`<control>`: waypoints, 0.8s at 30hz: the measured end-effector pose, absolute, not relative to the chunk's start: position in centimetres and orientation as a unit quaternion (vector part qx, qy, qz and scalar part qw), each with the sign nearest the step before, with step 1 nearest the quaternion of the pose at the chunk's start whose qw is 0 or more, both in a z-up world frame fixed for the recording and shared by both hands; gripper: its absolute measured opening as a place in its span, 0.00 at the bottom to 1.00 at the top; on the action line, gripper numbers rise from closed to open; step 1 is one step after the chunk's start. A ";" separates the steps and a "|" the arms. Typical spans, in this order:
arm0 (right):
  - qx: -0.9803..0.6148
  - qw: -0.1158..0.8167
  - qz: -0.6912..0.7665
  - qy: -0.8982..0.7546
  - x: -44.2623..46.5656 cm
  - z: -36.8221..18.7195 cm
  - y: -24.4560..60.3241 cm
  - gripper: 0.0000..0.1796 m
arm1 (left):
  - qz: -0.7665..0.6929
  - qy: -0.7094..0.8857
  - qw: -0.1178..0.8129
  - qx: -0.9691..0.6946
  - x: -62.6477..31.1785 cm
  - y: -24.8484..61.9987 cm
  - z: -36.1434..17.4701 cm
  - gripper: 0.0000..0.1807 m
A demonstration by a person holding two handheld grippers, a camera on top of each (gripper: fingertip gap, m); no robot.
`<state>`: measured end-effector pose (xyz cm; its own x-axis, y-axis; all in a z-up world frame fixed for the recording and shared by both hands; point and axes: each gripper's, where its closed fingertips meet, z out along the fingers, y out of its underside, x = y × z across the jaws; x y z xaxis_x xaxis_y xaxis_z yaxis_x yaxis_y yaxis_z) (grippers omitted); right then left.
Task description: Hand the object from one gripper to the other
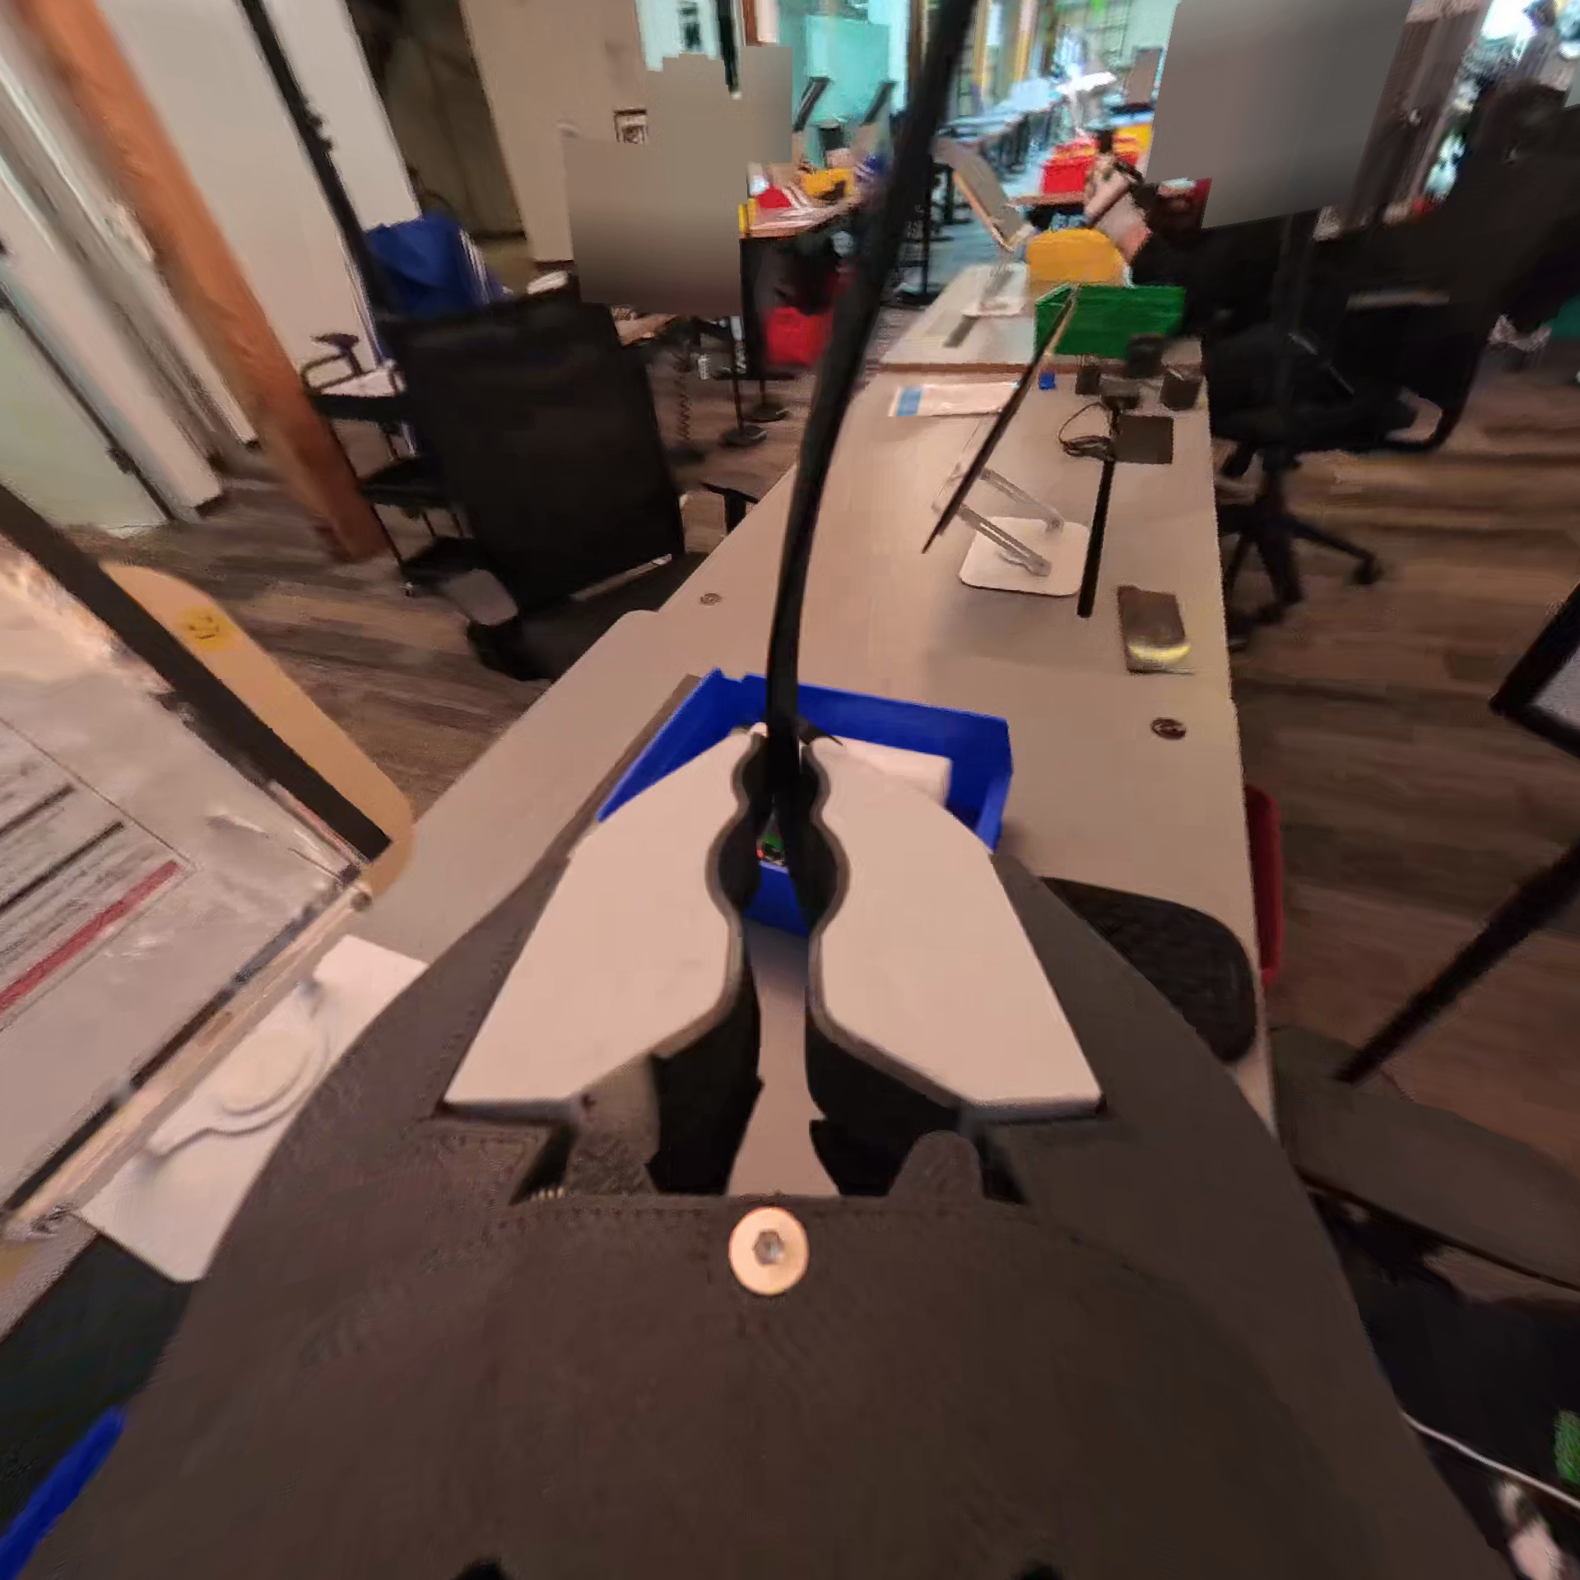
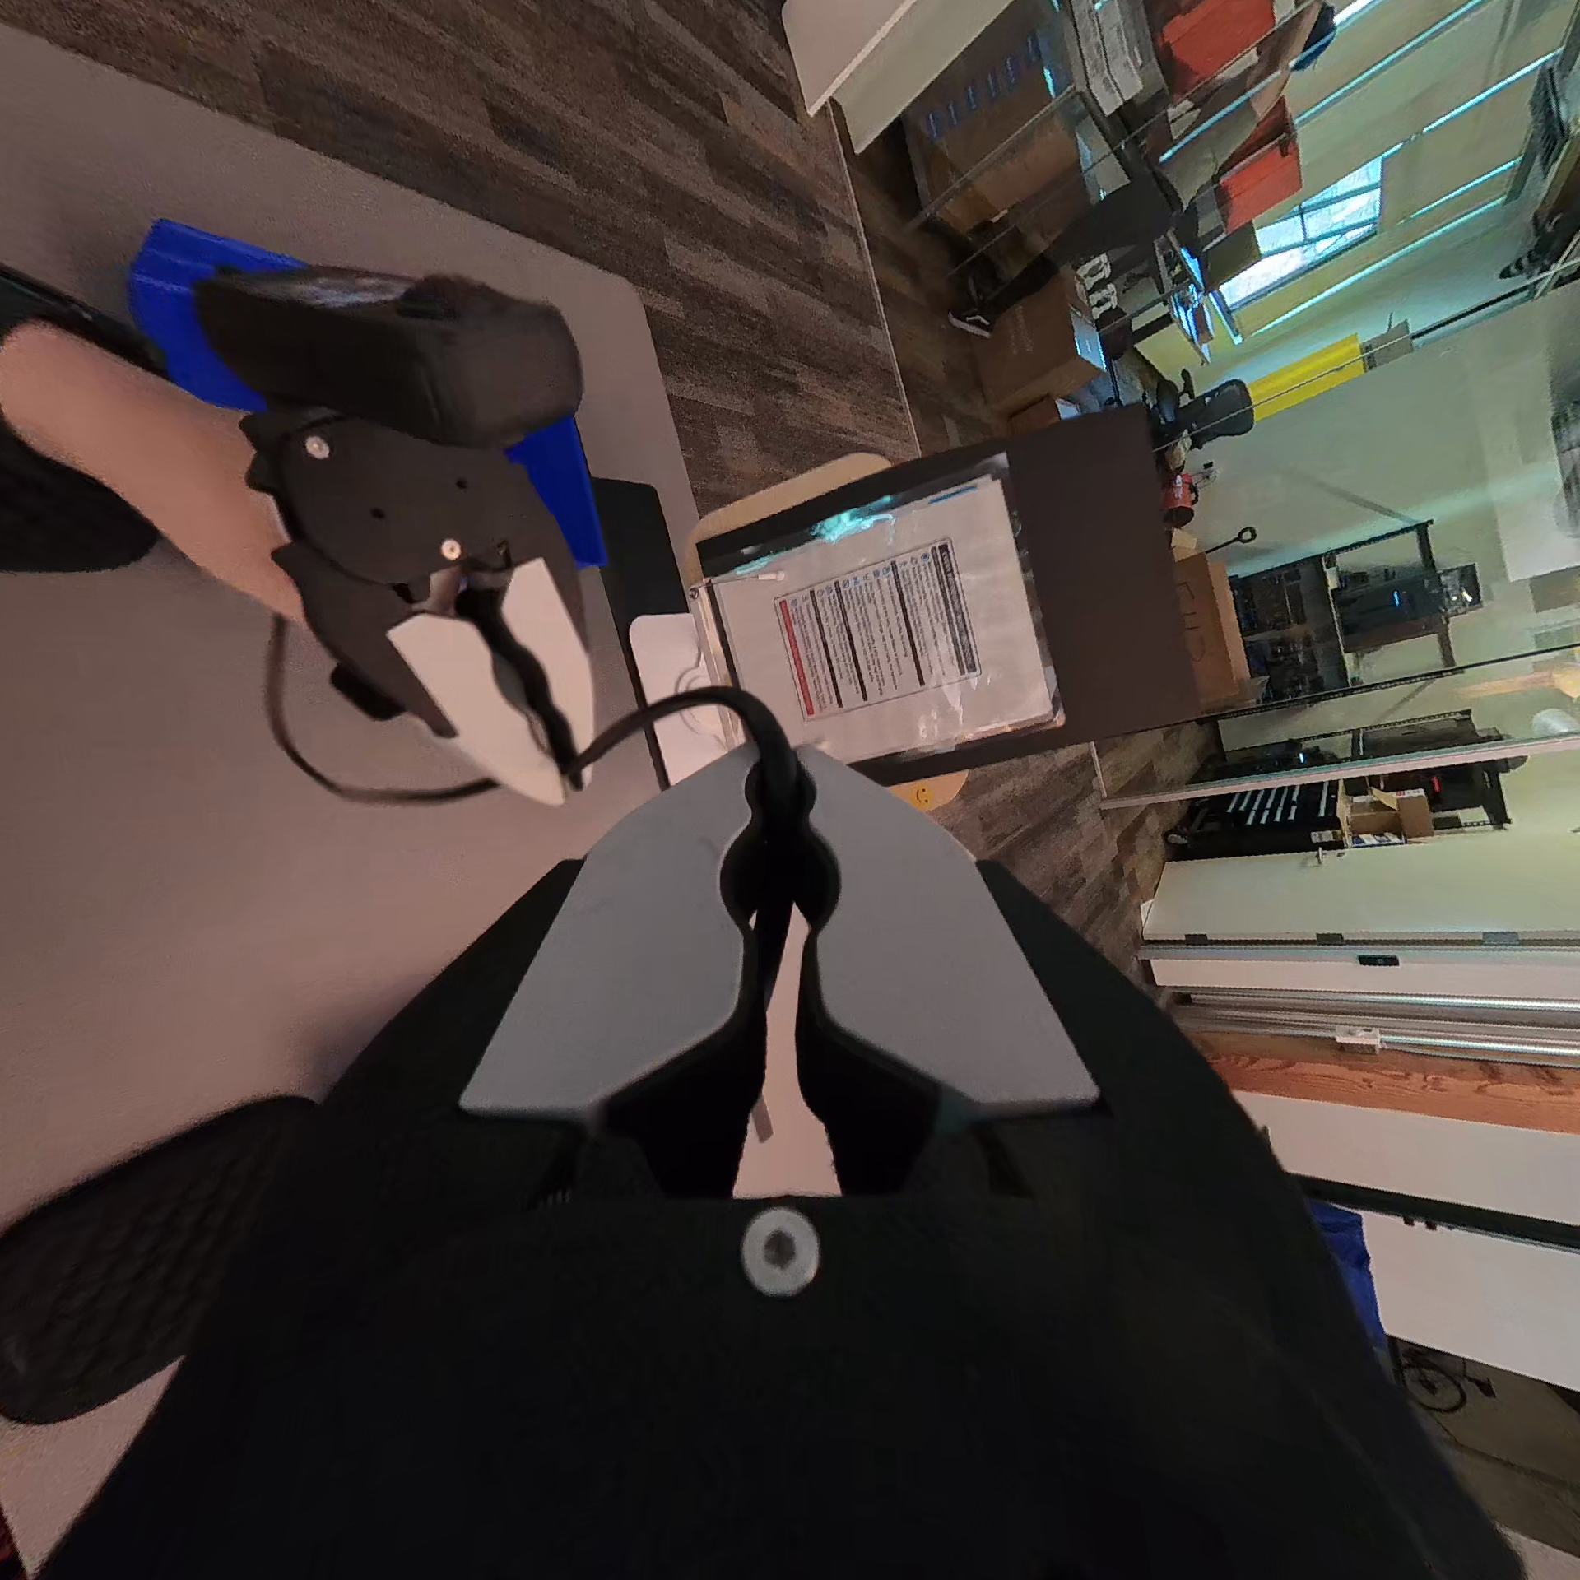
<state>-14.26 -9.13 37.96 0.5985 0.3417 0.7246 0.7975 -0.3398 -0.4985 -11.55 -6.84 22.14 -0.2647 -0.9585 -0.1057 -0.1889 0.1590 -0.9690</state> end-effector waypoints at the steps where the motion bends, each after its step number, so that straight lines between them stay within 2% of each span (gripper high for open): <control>1: -0.778 0.440 -0.259 -0.365 -13.8 37.6 -9.5 0.01 | -0.453 0.642 0.424 -0.450 -11.2 -6.3 22.2 0.03; 5: -0.779 0.458 -0.229 -0.362 -12.3 35.4 -11.3 0.01 | -0.377 0.651 0.483 -0.448 -11.3 -3.6 24.0 0.03; 9: -0.779 0.481 -0.145 -0.376 -12.3 30.1 -13.4 0.03 | -0.296 0.688 0.524 -0.405 -12.7 -2.4 27.7 0.03; 11: -0.776 0.497 -0.078 -0.379 -12.9 26.8 -14.4 0.16 | -0.251 0.708 0.539 -0.380 -13.6 -2.2 29.7 0.03; 14: -0.755 0.537 0.026 -0.376 -13.8 22.0 -15.6 0.27 | -0.178 0.750 0.548 -0.325 -15.0 -3.2 31.7 0.03; 18: -0.732 0.580 0.098 -0.345 -13.9 16.8 -15.1 0.48 | -0.077 0.782 0.536 -0.308 -16.3 -4.1 32.5 0.03; 20: -0.722 0.603 0.115 -0.320 -14.3 16.0 -13.9 0.57 | -0.042 0.792 0.530 -0.300 -16.8 -4.8 32.7 0.03; 24: -0.650 0.674 0.142 -0.321 -17.6 19.4 -13.0 0.66 | -0.010 0.803 0.524 -0.284 -17.2 -6.3 32.8 0.03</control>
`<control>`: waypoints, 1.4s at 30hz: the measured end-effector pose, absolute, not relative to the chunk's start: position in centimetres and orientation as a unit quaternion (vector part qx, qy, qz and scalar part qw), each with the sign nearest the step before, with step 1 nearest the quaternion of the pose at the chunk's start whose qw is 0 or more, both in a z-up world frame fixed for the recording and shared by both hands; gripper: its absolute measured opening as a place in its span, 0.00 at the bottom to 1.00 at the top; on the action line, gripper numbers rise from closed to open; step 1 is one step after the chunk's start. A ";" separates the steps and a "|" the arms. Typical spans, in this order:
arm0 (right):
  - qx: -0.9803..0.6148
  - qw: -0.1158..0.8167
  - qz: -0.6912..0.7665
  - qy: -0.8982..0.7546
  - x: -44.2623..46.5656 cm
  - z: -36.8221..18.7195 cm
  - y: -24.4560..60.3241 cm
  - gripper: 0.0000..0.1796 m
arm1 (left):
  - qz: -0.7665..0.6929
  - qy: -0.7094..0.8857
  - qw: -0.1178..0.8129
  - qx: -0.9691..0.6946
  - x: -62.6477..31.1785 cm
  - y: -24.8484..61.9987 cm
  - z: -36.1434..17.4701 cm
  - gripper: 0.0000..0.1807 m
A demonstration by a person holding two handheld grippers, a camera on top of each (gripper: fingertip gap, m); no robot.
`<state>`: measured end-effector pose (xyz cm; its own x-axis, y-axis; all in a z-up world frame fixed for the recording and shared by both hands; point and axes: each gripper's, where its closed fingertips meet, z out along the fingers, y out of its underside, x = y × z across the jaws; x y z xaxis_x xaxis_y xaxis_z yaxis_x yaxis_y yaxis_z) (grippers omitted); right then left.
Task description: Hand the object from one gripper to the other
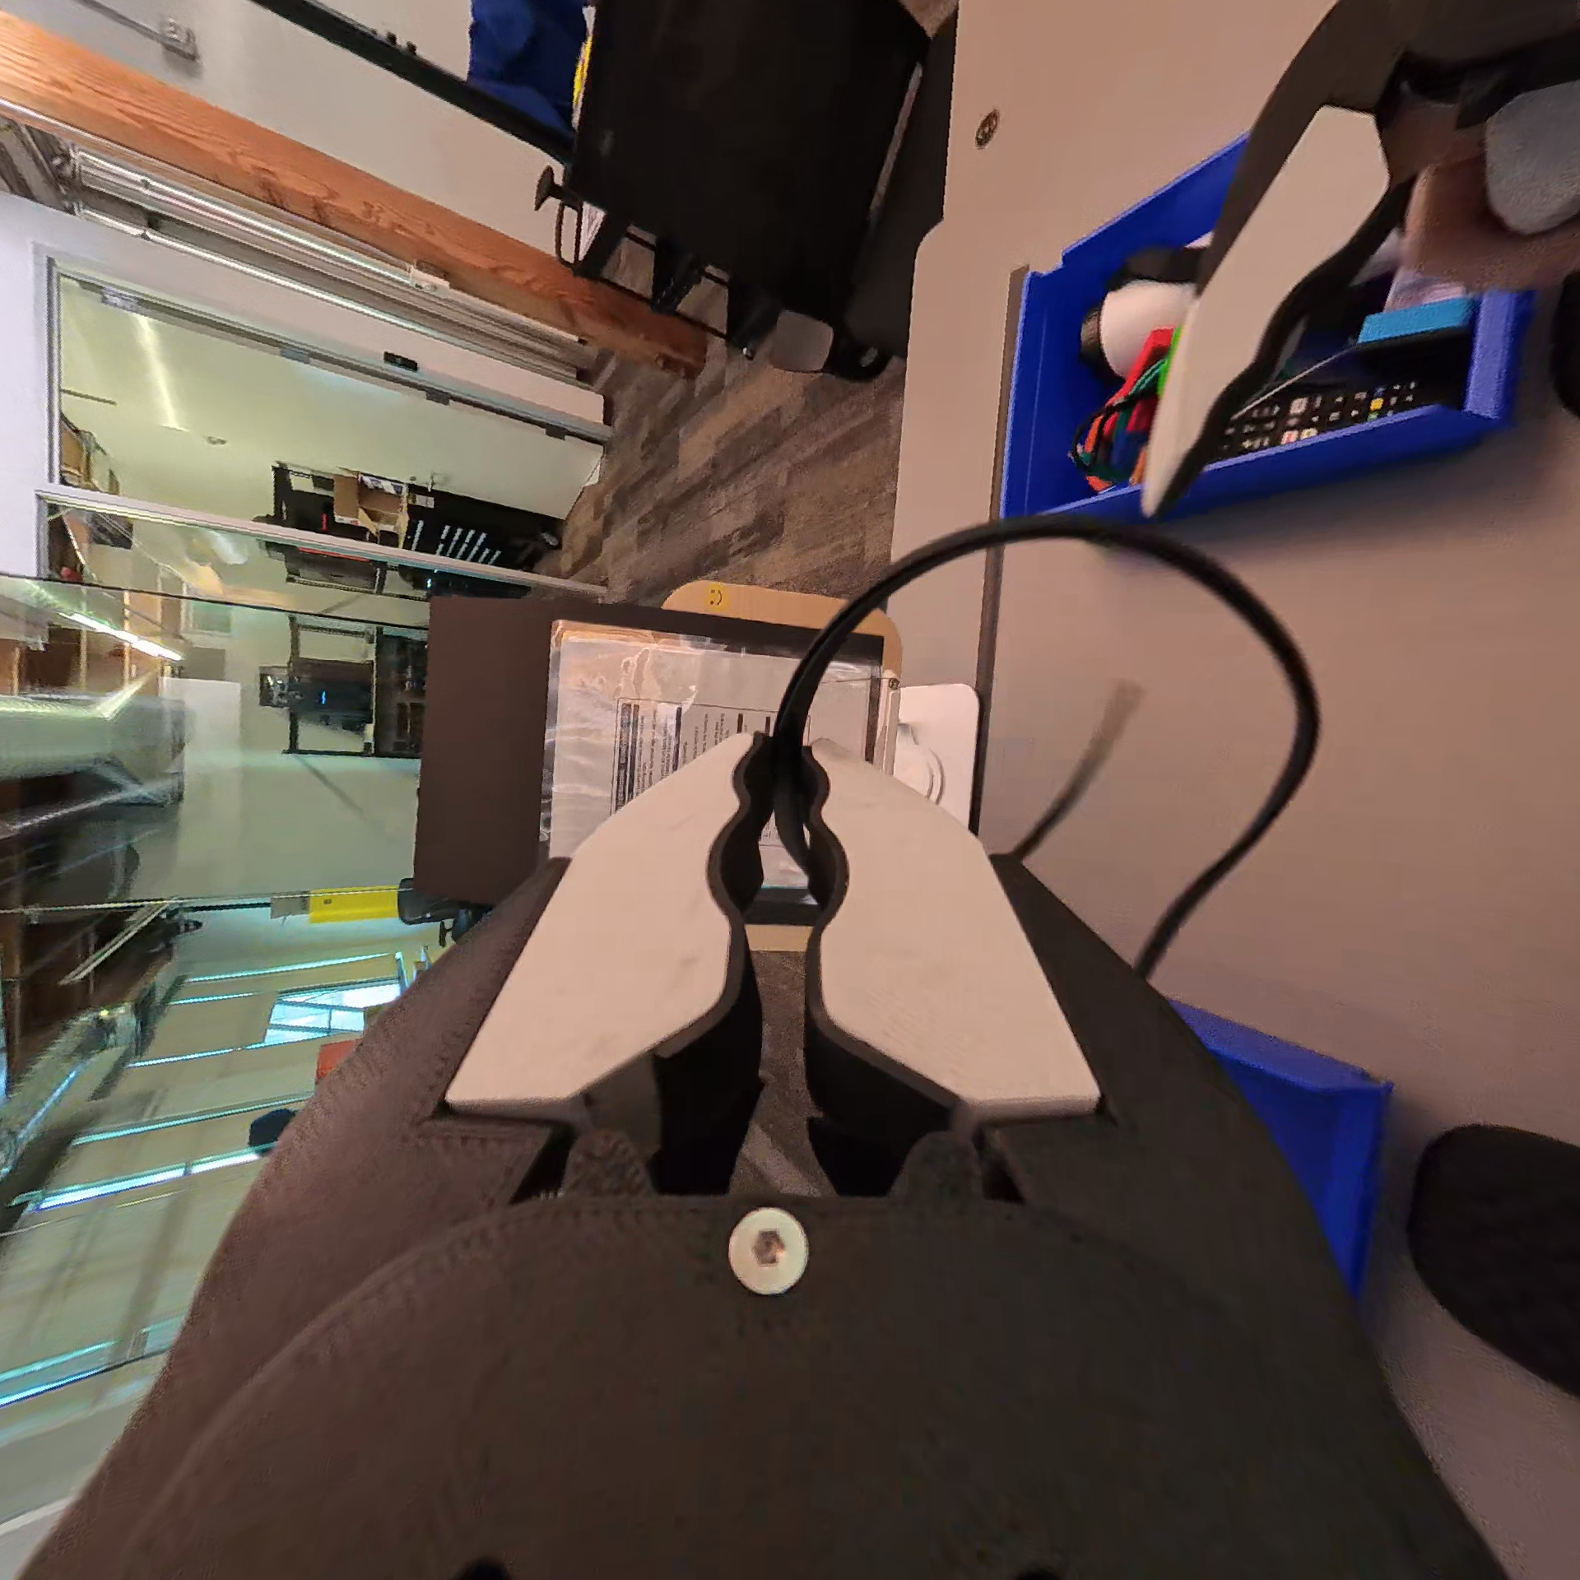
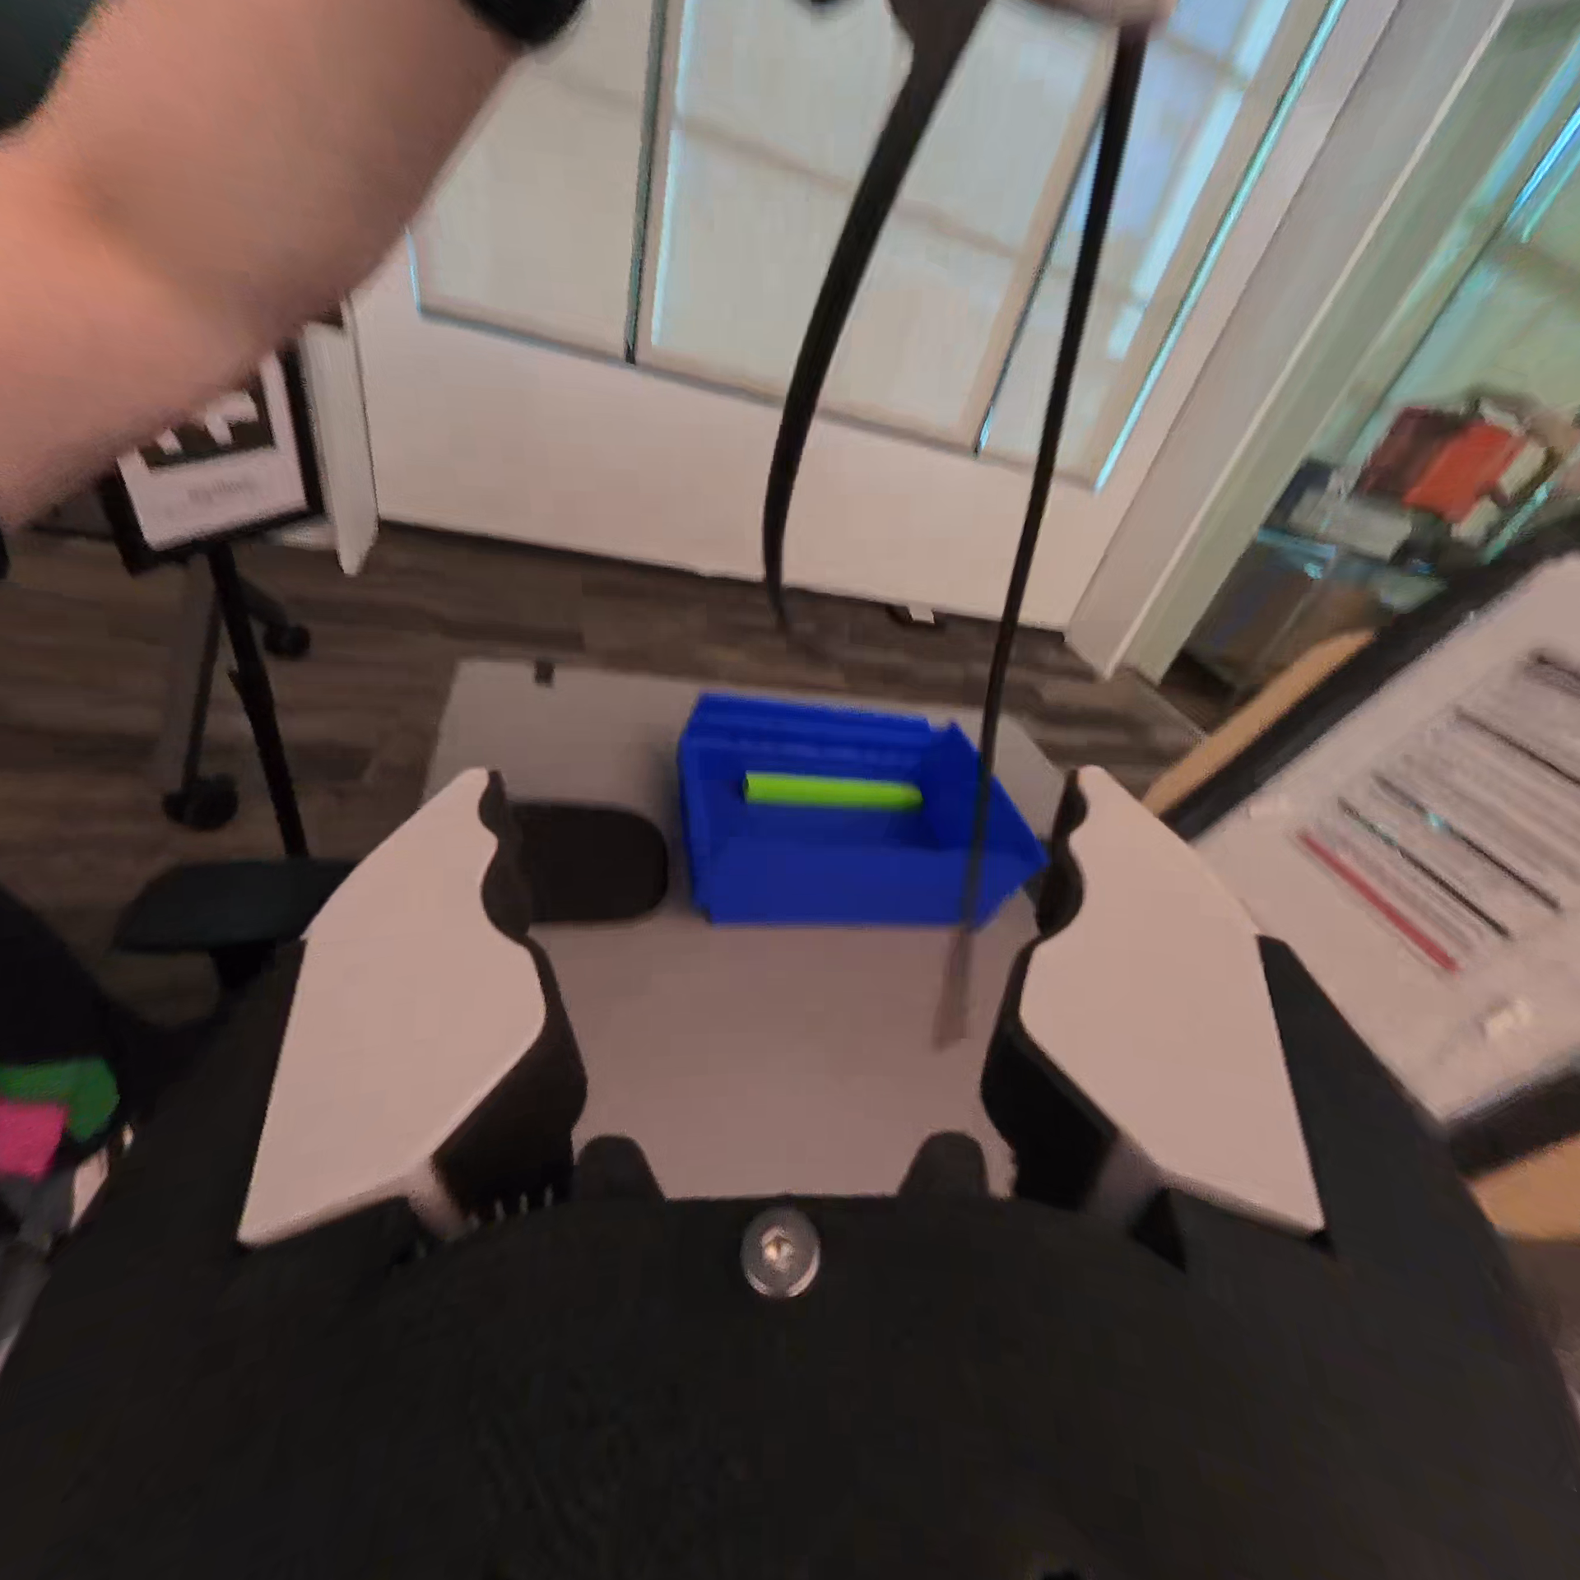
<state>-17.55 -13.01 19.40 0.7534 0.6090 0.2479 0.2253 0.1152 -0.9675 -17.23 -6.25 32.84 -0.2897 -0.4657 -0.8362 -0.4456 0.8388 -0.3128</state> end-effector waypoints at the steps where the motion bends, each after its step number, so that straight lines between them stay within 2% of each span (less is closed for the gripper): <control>1: -0.632 0.687 0.163 -0.319 -18.4 20.6 -13.0 0.68 | -0.012 0.806 0.521 -0.281 -17.3 -6.8 32.8 0.03; 4: -0.615 0.691 0.203 -0.321 -20.4 22.5 -12.0 0.72 | -0.023 0.815 0.514 -0.267 -17.3 -8.7 32.6 0.03; 8: -0.680 0.636 0.151 -0.332 -20.1 20.3 -8.0 0.74 | -0.055 0.822 0.512 -0.245 -17.3 -11.5 32.8 0.03; 10: -0.706 0.588 0.189 -0.347 -20.4 18.7 -7.3 0.69 | -0.066 0.824 0.511 -0.235 -17.5 -12.6 33.1 0.03; 13: -0.705 0.538 0.269 -0.376 -21.2 17.4 -8.1 0.56 | -0.064 0.825 0.513 -0.227 -18.0 -13.2 33.5 0.03; 17: -0.673 0.530 0.321 -0.403 -21.1 17.6 -9.4 0.41 | -0.062 0.826 0.513 -0.226 -18.7 -13.2 33.8 0.03; 19: -0.660 0.527 0.339 -0.415 -20.8 17.8 -9.9 0.19 | -0.061 0.824 0.515 -0.227 -19.1 -12.9 33.8 0.03; 20: -0.656 0.529 0.345 -0.413 -20.7 18.0 -9.8 0.13 | -0.066 0.824 0.513 -0.229 -19.2 -12.9 33.8 0.03; 22: -0.664 0.539 0.344 -0.389 -20.3 18.2 -8.8 0.18 | -0.075 0.823 0.513 -0.232 -19.5 -12.8 33.9 0.03; 23: -0.664 0.534 0.346 -0.393 -20.4 18.1 -8.6 0.12 | -0.075 0.821 0.517 -0.232 -19.6 -12.7 34.1 0.03; 24: -0.662 0.527 0.349 -0.403 -20.5 18.0 -8.6 0.03 | -0.074 0.819 0.518 -0.233 -19.8 -12.5 34.2 0.03; 25: -0.663 0.524 0.351 -0.403 -20.7 17.9 -8.5 0.02 | -0.073 0.818 0.519 -0.236 -19.9 -12.4 34.3 0.03; 31: -0.680 0.496 0.349 -0.412 -20.8 17.0 -8.1 0.04 | -0.063 0.809 0.523 -0.260 -21.1 -10.2 34.7 0.03; 33: -0.679 0.503 0.343 -0.409 -21.0 17.1 -8.0 0.27 | -0.062 0.805 0.527 -0.264 -21.4 -9.7 34.9 0.03; 35: -0.678 0.504 0.327 -0.424 -21.1 16.7 -8.1 0.43 | -0.066 0.804 0.529 -0.262 -21.7 -9.7 35.2 0.03; 38: -0.676 0.486 0.328 -0.446 -21.2 16.2 -8.7 0.50 | -0.064 0.802 0.532 -0.263 -22.1 -9.5 35.6 0.03; 42: -0.680 0.485 0.324 -0.444 -21.0 16.2 -8.1 0.54 | -0.065 0.800 0.533 -0.266 -22.4 -9.4 36.0 0.03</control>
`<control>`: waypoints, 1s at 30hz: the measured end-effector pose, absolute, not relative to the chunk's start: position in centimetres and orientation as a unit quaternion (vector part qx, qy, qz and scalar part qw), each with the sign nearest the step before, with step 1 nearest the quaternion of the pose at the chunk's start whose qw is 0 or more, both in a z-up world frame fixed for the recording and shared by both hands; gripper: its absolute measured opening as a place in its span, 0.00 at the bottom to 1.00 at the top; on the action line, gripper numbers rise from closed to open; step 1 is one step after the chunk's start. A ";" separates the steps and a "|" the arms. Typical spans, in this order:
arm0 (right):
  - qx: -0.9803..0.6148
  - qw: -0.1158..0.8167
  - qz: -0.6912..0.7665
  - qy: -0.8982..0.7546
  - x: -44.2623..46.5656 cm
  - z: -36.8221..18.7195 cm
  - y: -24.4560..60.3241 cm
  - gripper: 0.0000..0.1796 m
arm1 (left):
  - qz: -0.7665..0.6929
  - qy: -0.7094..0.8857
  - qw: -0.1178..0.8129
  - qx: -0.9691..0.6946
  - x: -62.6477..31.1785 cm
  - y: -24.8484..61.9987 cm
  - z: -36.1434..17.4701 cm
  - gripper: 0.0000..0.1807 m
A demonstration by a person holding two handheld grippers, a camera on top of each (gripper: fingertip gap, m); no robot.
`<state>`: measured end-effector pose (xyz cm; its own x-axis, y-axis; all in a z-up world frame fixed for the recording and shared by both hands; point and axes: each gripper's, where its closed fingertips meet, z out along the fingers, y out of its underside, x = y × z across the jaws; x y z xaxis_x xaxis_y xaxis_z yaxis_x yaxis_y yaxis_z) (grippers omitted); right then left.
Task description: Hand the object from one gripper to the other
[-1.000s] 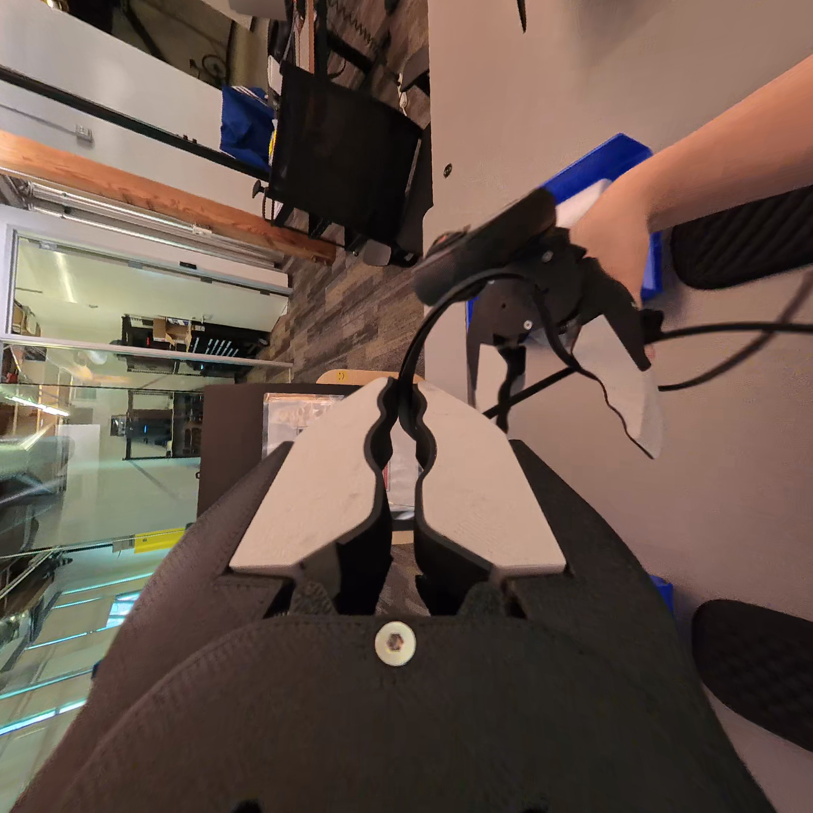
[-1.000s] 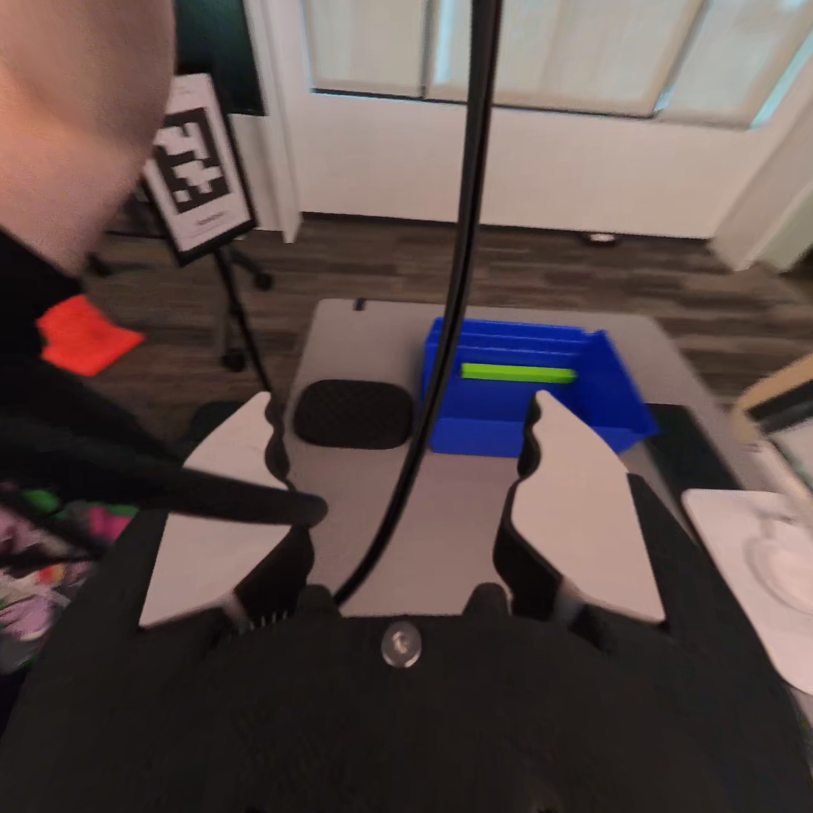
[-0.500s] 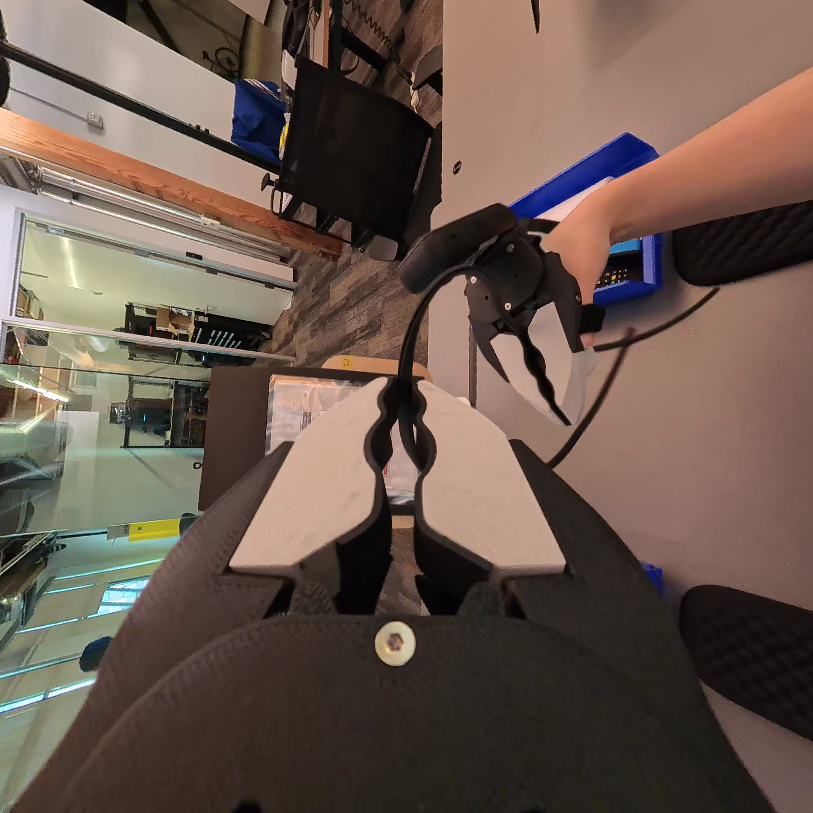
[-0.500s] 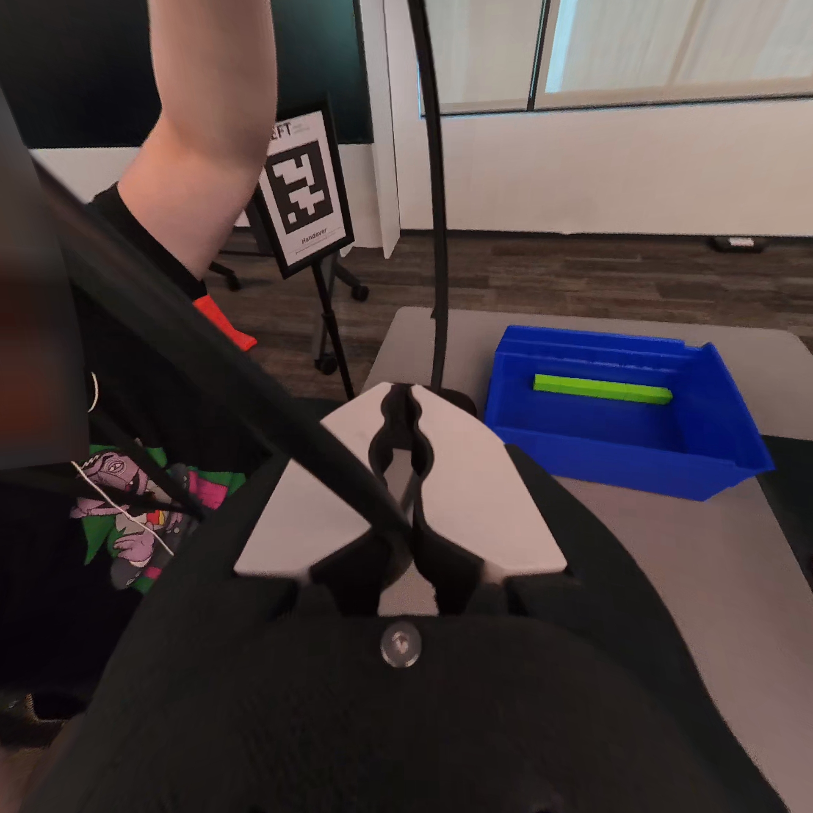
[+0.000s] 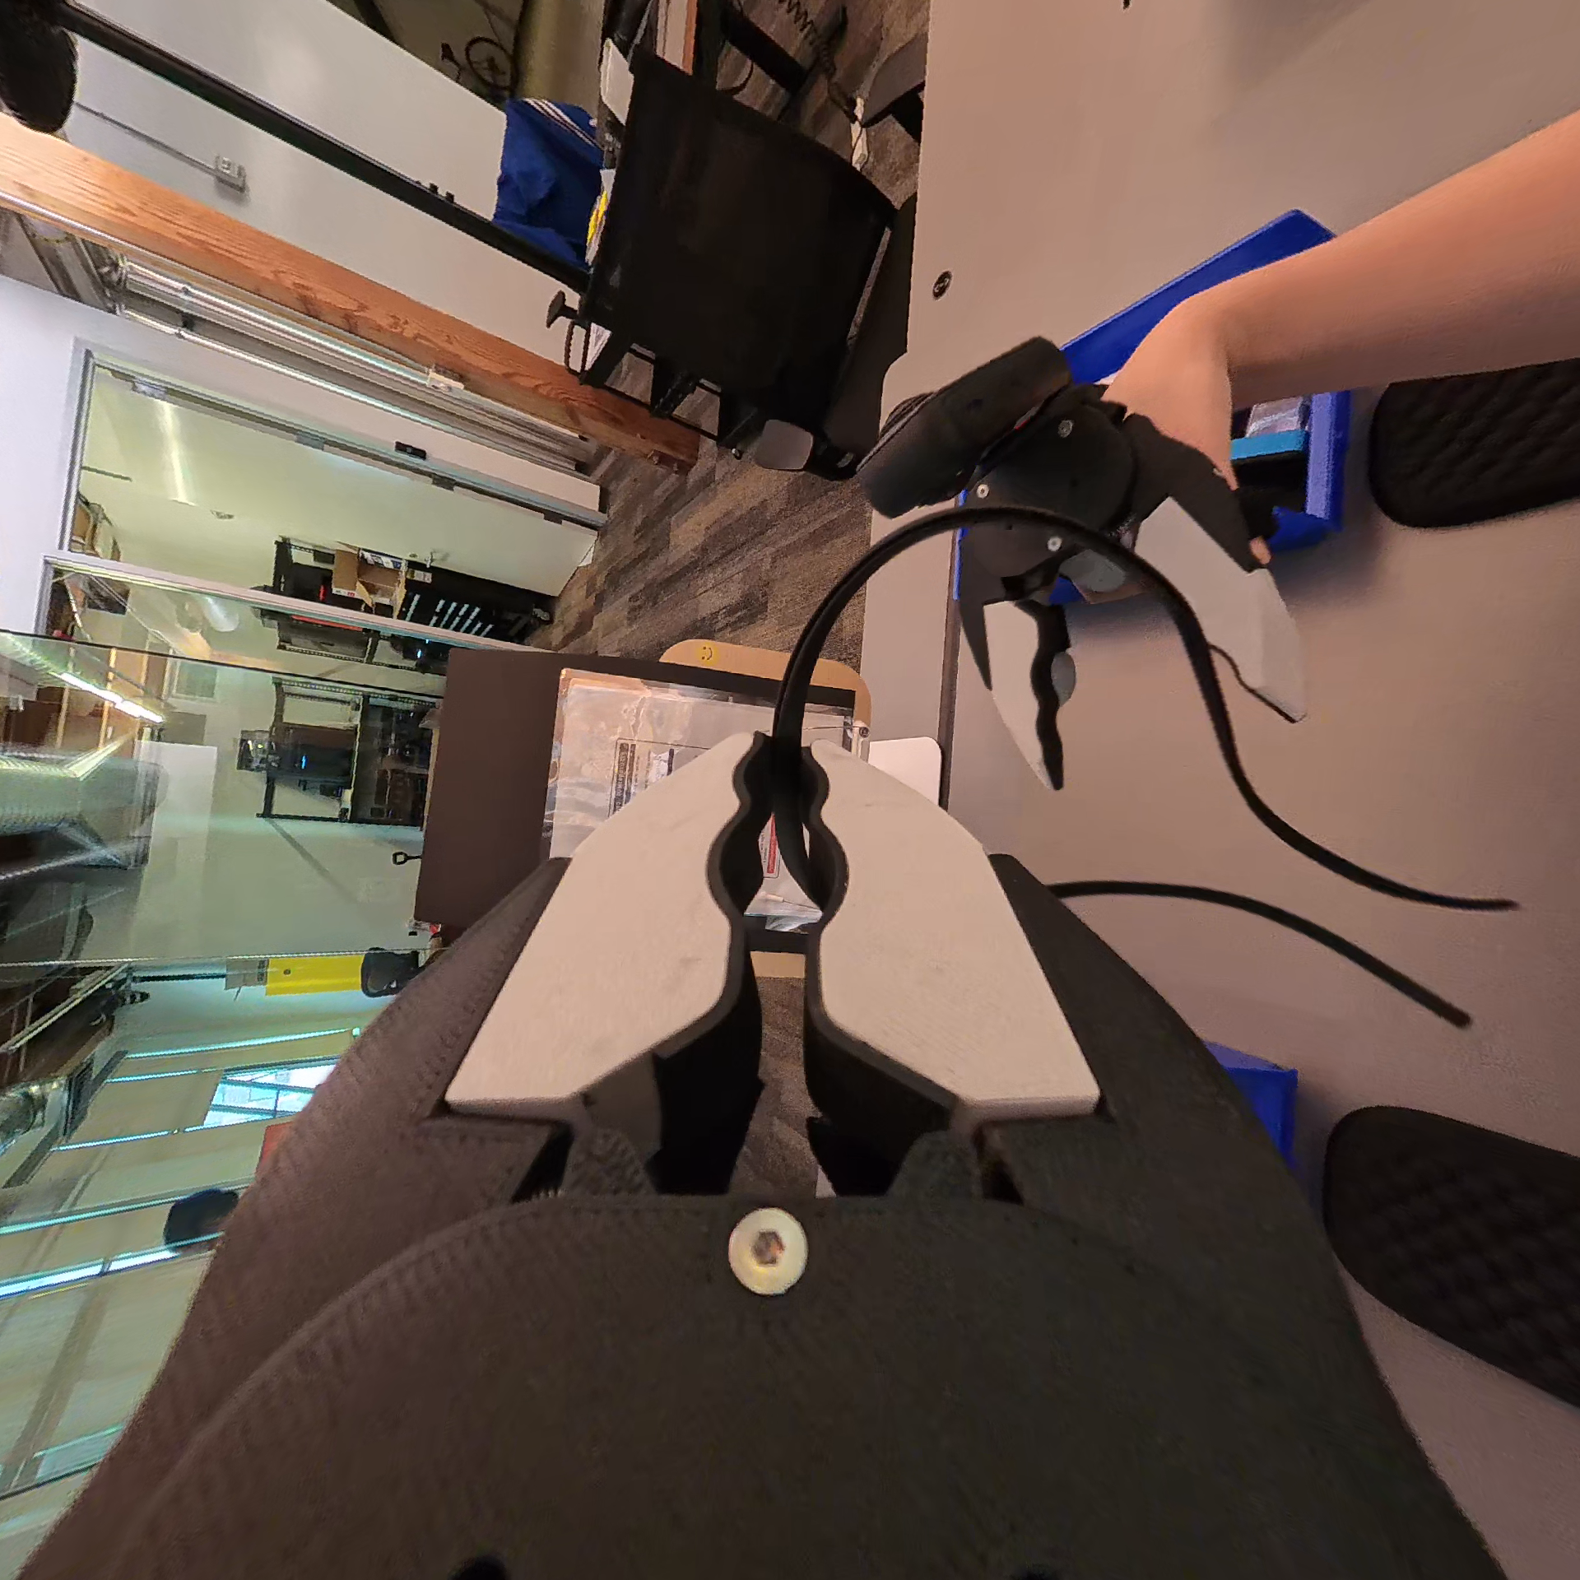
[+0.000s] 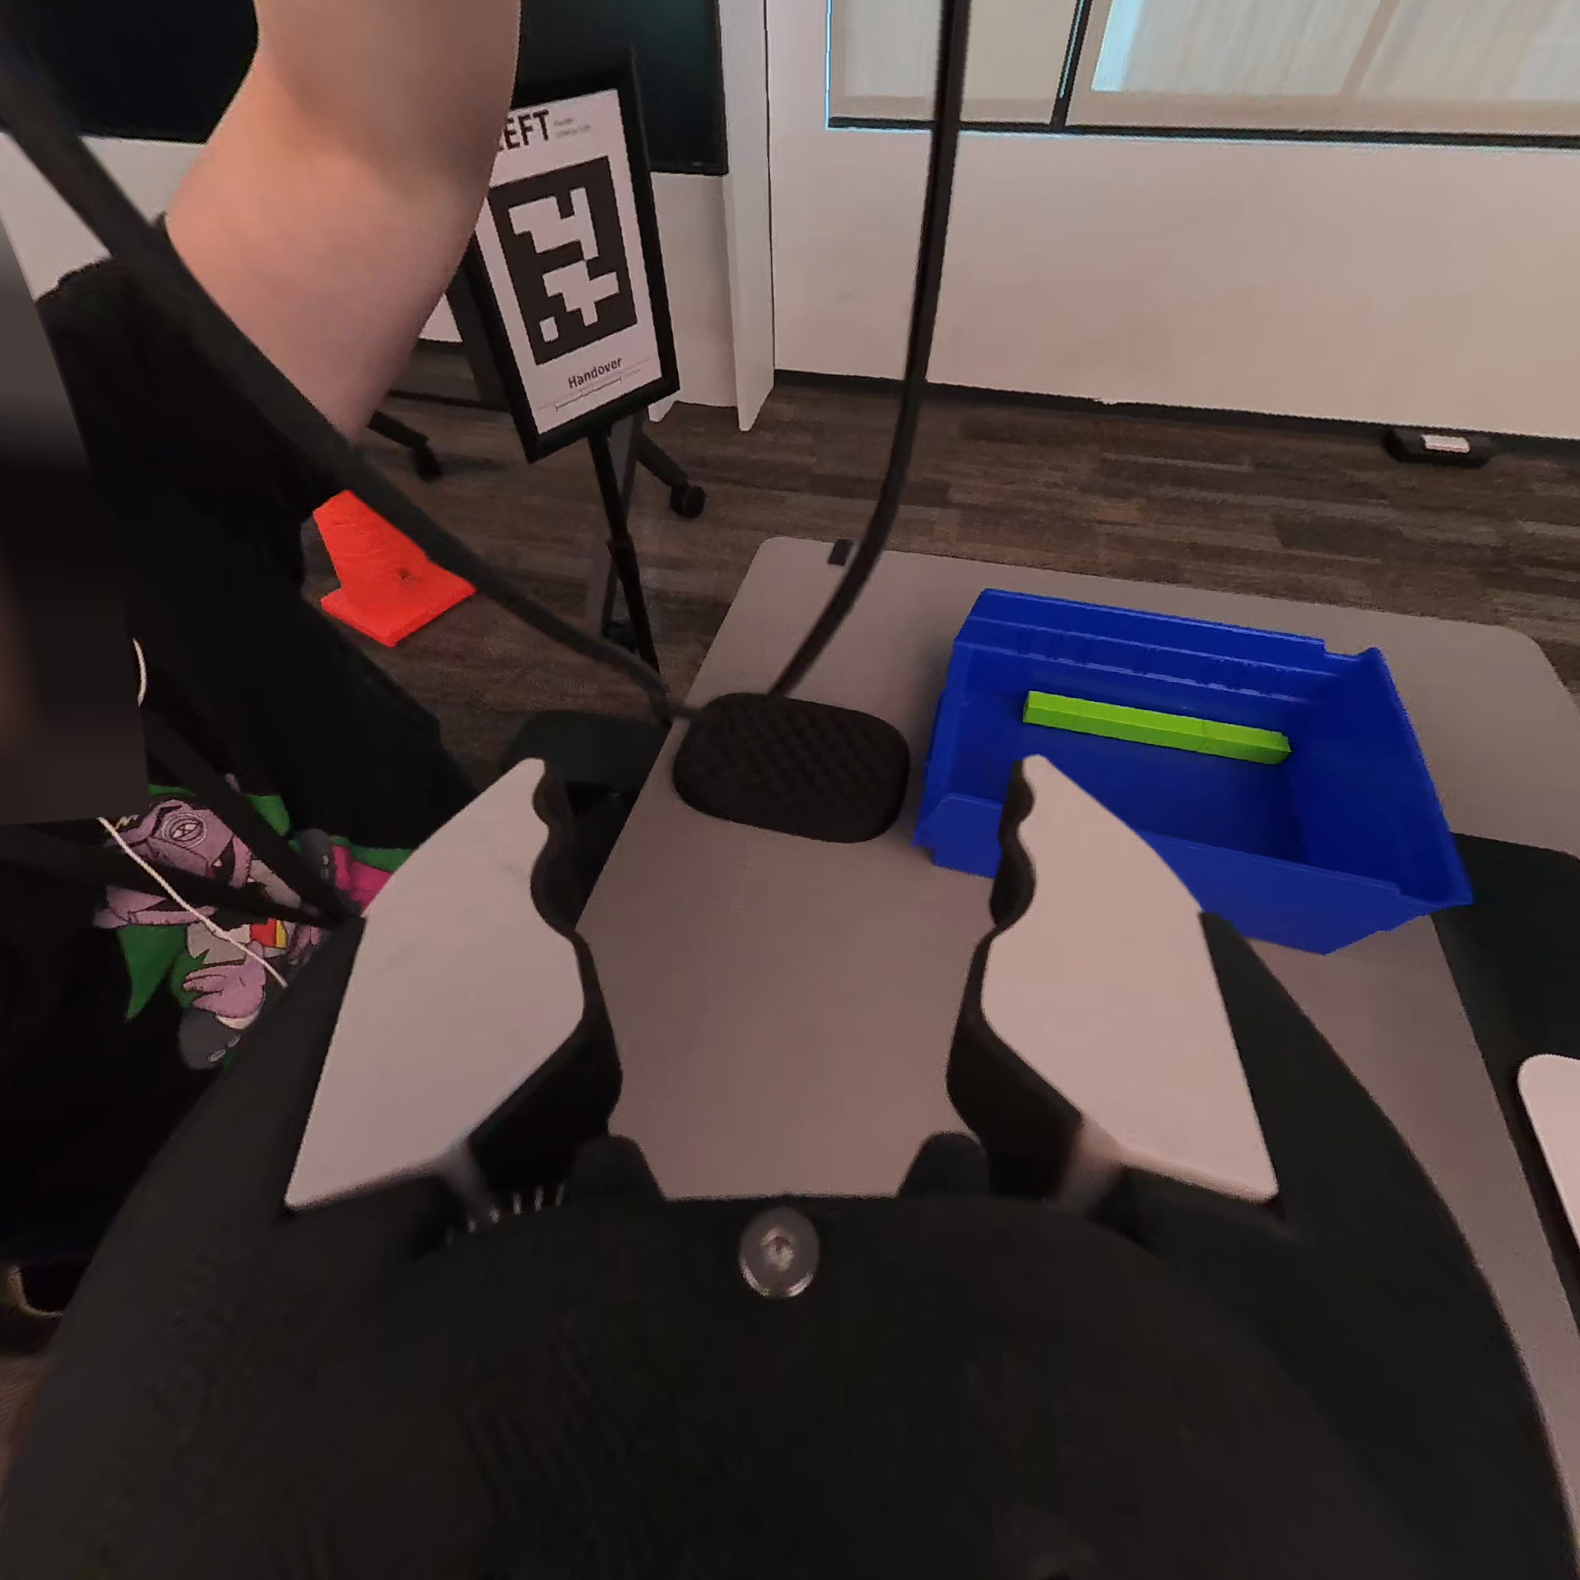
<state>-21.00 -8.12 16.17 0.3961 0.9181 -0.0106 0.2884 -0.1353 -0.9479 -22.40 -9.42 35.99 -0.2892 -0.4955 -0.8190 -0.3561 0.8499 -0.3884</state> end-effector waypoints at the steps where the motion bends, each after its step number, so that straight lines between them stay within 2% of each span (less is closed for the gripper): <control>1: -0.675 0.486 0.332 -0.444 -21.3 16.3 -8.2 0.56 | -0.067 0.800 0.533 -0.266 -22.5 -9.5 36.0 0.03; 5: -0.633 0.468 0.377 -0.488 -24.2 16.4 -10.0 0.62 | -0.080 0.804 0.527 -0.263 -22.5 -9.9 35.7 0.03; 13: -0.639 0.439 0.389 -0.497 -25.4 15.7 -9.9 0.61 | -0.071 0.811 0.519 -0.262 -22.1 -9.9 34.9 0.03; 16: -0.652 0.451 0.377 -0.479 -25.0 15.6 -8.9 0.65 | -0.074 0.810 0.521 -0.261 -22.1 -10.1 35.2 0.03; 21: -0.659 0.486 0.361 -0.445 -24.1 16.2 -7.2 0.62 | -0.078 0.809 0.523 -0.256 -22.0 -10.4 35.5 0.03; 25: -0.666 0.473 0.368 -0.444 -23.8 15.8 -6.9 0.57 | -0.081 0.813 0.519 -0.253 -21.9 -11.0 35.4 0.03; 30: -0.668 0.465 0.372 -0.447 -23.7 15.5 -6.4 0.56 | -0.079 0.817 0.515 -0.248 -21.7 -11.6 35.3 0.03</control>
